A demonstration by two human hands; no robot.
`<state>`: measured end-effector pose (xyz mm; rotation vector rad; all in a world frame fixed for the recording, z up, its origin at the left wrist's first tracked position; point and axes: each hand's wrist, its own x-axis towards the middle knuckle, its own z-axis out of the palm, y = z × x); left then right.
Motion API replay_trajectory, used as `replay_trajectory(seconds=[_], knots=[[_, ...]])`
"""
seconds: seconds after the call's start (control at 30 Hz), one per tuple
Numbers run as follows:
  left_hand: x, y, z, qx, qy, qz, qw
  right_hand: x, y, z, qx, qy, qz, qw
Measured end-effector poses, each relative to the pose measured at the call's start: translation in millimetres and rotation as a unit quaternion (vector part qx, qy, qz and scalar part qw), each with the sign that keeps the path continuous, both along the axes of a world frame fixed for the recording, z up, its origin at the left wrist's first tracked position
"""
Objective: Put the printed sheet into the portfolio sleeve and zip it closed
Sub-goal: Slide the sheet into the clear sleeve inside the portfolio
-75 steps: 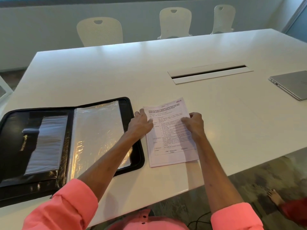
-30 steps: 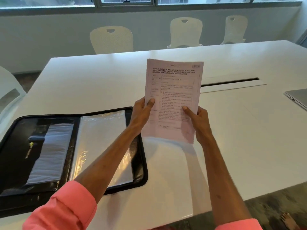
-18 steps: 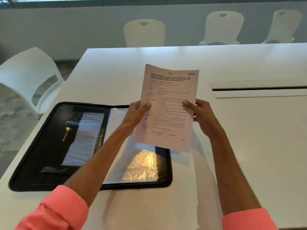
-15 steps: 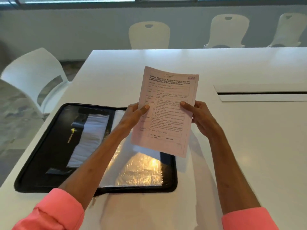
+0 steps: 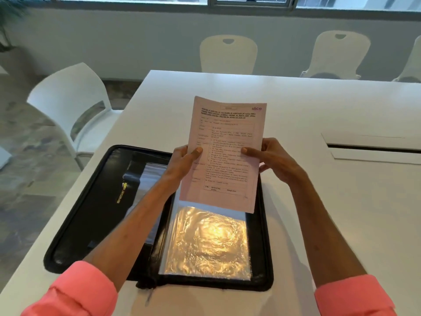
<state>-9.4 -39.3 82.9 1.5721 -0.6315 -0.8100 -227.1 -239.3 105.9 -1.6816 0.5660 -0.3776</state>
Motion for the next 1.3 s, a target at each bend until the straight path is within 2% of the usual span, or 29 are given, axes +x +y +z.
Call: replay_trajectory(seconds=[0.1, 0.23, 0.37, 0.47, 0.53, 0.63, 0.73, 0.93, 1.3], knots=[[11.9, 0.9, -3.0, -0.008, 0.009, -0.001, 1.0, 15.2, -0.2, -2.2, 0.001, 0.011, -0.004, 1.0], [23.8, 1.2, -4.6, -0.032, 0.028, 0.004, 0.999, 21.4, -7.6, -2.5, 0.015, -0.035, -0.064, 0.997], [34.1, 0.6, -17.4, 0.004, -0.043, 0.072, 0.996, 19.4, -19.1, -5.3, 0.03, -0.078, -0.222, 0.972], [32.6, 2.4, -32.3, 0.053, -0.171, 0.056, 0.982, 18.4, -23.5, -9.4, 0.044, -0.13, -0.311, 0.94], [26.2, 2.8, -42.3, 0.089, -0.295, 0.005, 0.951, 18.6, -24.5, -12.8, 0.061, -0.154, -0.354, 0.921], [11.7, 1.1, -63.6, 0.12, -0.458, -0.101, 0.875, 19.8, -25.9, -19.6, 0.092, -0.164, -0.406, 0.895], [-5.3, 1.2, -83.0, 0.15, -0.546, -0.15, 0.81, 21.3, -26.3, -24.3, 0.116, -0.161, -0.44, 0.876], [-16.2, 9.0, -98.5, 0.128, -0.589, -0.112, 0.79, 23.1, -24.8, -26.4, 0.119, -0.151, -0.44, 0.877], [-5.7, 5.7, -80.9, 0.092, -0.554, -0.112, 0.82, 39.1, -19.8, -24.6, 0.142, -0.164, -0.429, 0.877]])
